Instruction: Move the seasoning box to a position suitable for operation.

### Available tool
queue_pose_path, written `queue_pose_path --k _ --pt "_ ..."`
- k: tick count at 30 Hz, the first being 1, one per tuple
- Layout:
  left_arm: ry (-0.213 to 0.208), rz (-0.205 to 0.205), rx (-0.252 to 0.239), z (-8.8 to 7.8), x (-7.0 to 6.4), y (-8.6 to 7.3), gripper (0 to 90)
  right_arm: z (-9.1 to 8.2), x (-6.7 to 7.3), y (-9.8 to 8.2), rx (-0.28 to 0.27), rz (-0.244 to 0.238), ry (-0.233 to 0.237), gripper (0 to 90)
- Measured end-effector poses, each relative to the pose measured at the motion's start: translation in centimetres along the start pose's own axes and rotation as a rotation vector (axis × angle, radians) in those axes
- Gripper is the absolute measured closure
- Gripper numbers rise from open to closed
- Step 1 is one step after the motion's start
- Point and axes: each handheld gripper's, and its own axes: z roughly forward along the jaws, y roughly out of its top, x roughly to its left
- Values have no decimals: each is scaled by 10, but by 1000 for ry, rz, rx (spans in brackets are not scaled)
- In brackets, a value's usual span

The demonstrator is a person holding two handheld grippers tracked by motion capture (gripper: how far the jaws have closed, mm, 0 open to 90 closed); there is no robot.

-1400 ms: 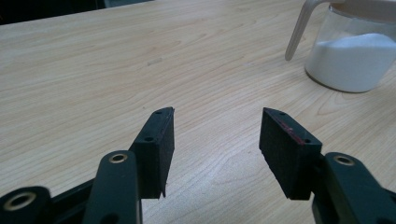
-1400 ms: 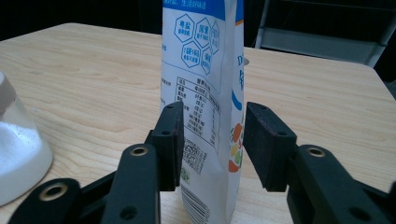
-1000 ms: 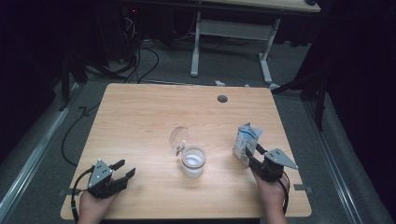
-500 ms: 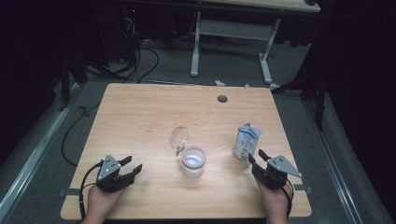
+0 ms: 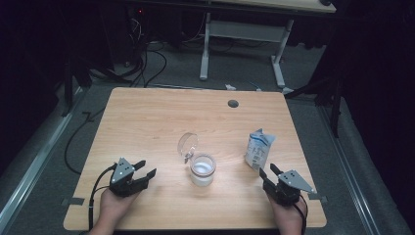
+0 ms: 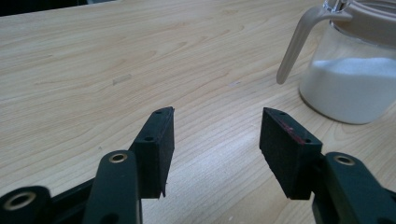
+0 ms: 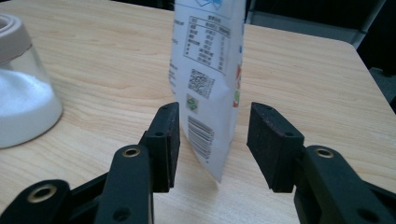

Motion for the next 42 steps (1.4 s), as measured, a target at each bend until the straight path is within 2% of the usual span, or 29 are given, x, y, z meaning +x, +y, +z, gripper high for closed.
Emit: queue_pose_path --k 5,17,23,25,27,35,38,42 --pt "0 -9 -4 2 0 0 455 0 7 -1 4 -11 10 520" --pt "4 -8 -2 0 1 1 461 7 31 2 15 -57 78 531" --pt "17 -13 -7 -3 1 1 467 15 41 5 24 -75 112 579" --pt "22 1 -1 -5 2 0 478 17 44 5 24 -73 121 594" --pt "31 -8 -4 -7 2 -1 478 23 49 7 27 -72 128 622" --pt "51 -17 -10 -16 5 -1 478 37 61 9 43 -100 177 606" --pt "48 -58 -8 -17 5 1 483 45 69 10 37 -129 198 612" --pt "39 -67 -9 -16 1 2 486 52 74 10 43 -149 209 614"
